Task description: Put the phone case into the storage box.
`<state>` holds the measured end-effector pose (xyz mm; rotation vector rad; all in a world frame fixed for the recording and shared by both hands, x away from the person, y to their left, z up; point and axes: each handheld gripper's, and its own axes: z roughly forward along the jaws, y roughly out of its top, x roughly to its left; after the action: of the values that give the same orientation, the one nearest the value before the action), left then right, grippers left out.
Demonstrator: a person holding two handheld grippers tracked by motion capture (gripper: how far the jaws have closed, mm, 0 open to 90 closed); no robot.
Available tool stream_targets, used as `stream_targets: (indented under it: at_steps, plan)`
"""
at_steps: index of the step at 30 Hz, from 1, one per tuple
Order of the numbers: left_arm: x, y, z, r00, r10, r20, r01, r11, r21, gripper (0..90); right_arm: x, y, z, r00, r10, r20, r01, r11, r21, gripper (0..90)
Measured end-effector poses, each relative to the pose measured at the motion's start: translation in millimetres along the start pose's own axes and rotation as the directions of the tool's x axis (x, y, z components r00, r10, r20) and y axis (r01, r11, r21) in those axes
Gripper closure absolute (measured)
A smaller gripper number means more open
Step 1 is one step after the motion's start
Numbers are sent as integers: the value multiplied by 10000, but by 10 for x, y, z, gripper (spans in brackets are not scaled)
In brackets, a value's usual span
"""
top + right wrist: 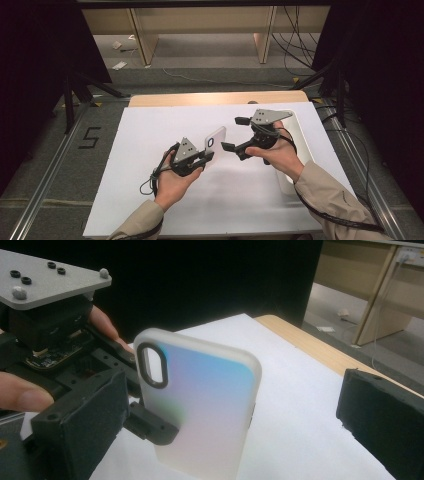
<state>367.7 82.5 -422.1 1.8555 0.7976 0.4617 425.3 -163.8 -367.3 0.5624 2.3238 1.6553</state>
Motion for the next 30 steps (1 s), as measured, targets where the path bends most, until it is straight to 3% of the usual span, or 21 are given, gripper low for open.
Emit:
stream_targets:
  at_steps: [12,19,30]
  plan:
    - [-7,38,31,9989,-202,-420,203,9998,23,804,97,-21,63,9992,252,308,-243,9993,-299,24]
    - [-39,51,68,9986,-217,-483,222,9997,89,804,103,-39,72,9960,493,739,-459,9978,-470,28]
    - [-71,73,112,9988,-231,-435,239,9996,178,804,135,-54,113,9949,514,864,-474,9978,-471,40]
